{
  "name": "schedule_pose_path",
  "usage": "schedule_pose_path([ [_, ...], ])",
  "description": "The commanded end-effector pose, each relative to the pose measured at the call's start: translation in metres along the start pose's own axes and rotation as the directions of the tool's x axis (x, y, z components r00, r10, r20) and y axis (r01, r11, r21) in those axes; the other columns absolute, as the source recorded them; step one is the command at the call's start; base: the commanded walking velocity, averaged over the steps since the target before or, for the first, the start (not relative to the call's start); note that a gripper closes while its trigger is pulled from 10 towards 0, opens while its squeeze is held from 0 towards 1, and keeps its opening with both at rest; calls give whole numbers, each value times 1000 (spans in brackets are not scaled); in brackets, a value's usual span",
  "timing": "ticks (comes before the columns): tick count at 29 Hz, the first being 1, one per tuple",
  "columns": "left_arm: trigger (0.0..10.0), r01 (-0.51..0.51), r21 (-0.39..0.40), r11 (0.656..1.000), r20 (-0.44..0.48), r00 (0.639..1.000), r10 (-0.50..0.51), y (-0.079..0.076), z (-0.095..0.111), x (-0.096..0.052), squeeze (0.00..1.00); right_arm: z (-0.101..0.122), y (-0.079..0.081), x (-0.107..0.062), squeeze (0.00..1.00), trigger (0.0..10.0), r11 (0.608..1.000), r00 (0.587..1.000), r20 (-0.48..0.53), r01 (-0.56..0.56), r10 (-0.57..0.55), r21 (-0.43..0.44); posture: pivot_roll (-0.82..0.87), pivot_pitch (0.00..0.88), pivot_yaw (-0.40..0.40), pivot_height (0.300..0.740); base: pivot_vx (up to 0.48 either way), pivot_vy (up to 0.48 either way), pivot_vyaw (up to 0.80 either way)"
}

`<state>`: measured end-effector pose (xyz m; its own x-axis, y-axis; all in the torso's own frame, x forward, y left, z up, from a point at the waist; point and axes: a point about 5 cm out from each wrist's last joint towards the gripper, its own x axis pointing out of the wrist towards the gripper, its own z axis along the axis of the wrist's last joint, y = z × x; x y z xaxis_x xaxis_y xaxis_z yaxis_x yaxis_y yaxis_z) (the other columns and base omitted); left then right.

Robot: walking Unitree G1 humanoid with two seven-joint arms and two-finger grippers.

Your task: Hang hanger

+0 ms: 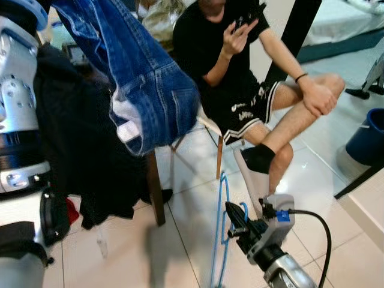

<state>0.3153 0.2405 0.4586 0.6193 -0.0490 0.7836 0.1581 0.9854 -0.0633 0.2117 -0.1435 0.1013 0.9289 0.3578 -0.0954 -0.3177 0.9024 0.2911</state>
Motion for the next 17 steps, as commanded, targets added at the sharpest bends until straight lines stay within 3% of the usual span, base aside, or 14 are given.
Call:
schedule_pose_path([
  [1, 10000, -39, 73, 997, 120, 992, 30, 15, 36, 2, 0, 1, 2, -1, 0, 10000, 1000, 1000, 15, -6, 6, 5, 48, 162, 25, 740, 480, 0, 800],
  [3, 10000, -68, 118, 991, 145, 988, 50, 23, 47, 4, 0, 1, 2, -1, 0, 10000, 1000, 1000, 14, -7, 7, 5, 50, 162, 24, 740, 480, 0, 800],
  [4, 10000, -142, 142, 980, 104, 986, 128, 40, 42, 0, 0, 1, 2, -1, 0, 10000, 1000, 1000, 13, -6, 6, 10, 52, 163, 23, 740, 307, 0, 800],
  [6, 10000, -142, 142, 980, 104, 986, 128, 40, 42, 0, 0, 1, 2, -1, 0, 10000, 1000, 1000, 13, -6, 6, 10, 52, 163, 23, 740, 307, 0, 800],
  [7, 10000, -192, 156, 969, 71, 980, 183, 53, 38, -4, 0, 1, 2, -2, 0, 10000, 1000, 1000, 13, -5, 4, 14, 50, 162, 23, 740, 307, 0, 800],
  [8, 10000, -192, 156, 969, 71, 980, 183, 53, 38, -4, 0, 1, 2, -2, 0, 10000, 1000, 1000, 13, -5, 4, 14, 50, 162, 23, 740, 307, 0, 800],
  [9, 10000, -267, 177, 947, 5, 963, 271, 69, 21, -15, 0, 0, 2, -2, 0, 10000, 1000, 1000, 13, -4, 4, 18, 47, 163, 23, 740, 0, 0, 613],
  [10, 10000, -267, 177, 947, 5, 963, 271, 69, 21, -15, 0, 0, 2, -2, 0, 10000, 1000, 1000, 13, -4, 4, 18, 47, 163, 23, 740, 0, 0, 613],
  [13, 10000, -427, 239, 872, -142, 873, 466, 102, -21, -57, 0, 0, 1, -3, 0, 10000, 1000, 1000, 12, -1, 0, 25, 44, 168, 23, 740, 0, 0, 590],
  [14, 10000, -427, 239, 872, -142, 873, 466, 102, -21, -57, 0, 0, 1, -3, 0, 10000, 1000, 1000, 12, -1, 0, 25, 44, 168, 23, 740, 0, 0, 587],
  [15, 10000, -455, 244, 856, -183, 845, 502, 107, -32, -68, 0, 0, 1, -3, 0, 10000, 1000, 1000, 11, 0, 0, 29, 51, 171, 22, 740, 0, 0, 0],
  [17, 10000, -455, 244, 856, -183, 845, 502, 107, -32, -68, 0, 0, 1, -3, 0, 10000, 1000, 1000, 11, 0, 0, 29, 51, 171, 22, 740, 0, 0, 0],
])
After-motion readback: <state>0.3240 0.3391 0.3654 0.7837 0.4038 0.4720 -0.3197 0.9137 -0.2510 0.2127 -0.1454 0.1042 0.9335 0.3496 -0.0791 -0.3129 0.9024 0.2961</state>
